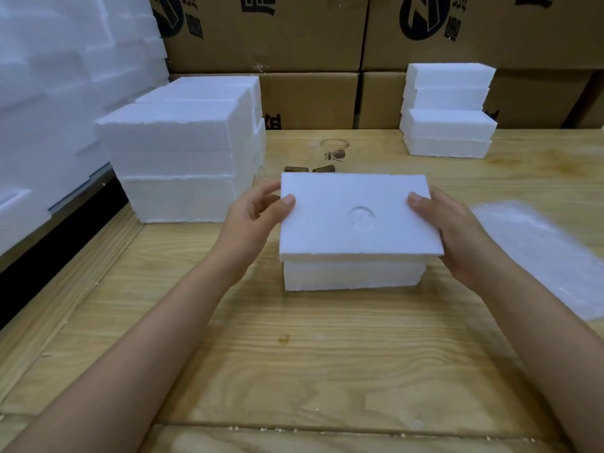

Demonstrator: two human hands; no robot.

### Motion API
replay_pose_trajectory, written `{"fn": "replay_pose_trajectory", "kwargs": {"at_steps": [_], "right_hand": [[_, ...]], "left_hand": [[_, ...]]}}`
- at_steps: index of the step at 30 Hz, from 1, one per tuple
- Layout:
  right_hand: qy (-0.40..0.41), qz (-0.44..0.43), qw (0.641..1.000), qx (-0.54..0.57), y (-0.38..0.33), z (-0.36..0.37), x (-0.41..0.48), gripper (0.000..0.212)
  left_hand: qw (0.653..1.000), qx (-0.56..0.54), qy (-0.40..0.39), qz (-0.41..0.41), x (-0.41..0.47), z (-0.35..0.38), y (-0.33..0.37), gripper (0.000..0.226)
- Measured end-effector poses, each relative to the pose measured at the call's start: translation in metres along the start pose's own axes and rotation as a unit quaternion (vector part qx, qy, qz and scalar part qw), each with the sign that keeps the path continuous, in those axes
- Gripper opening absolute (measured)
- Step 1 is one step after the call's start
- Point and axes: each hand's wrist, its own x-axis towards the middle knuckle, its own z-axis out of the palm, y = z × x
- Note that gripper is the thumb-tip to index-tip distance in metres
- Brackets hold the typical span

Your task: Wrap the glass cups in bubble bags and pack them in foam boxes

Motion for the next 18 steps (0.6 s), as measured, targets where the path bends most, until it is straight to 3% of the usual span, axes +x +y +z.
{"fn": "replay_pose_trajectory", "kwargs": {"at_steps": [6, 12, 18], "right_hand": [[0.058, 0.021, 0.998, 0.022, 0.006, 0.006, 0.006, 0.01], [0.075, 0.082, 0.991, 0.075, 0.01, 0.009, 0.016, 0.021], [0.058, 0.05, 0.993, 0.087, 0.011, 0.011, 0.015, 0.026]], "left_hand": [[1.0, -0.013, 0.01, -0.026, 0.001, 0.007, -0.018, 0.018], [0.996, -0.048, 0.036, -0.063, 0.003, 0.012, -0.025, 0.024], [0.998, -0.043, 0.042, -0.021, -0.002, 0.016, -0.026, 0.026]]}}
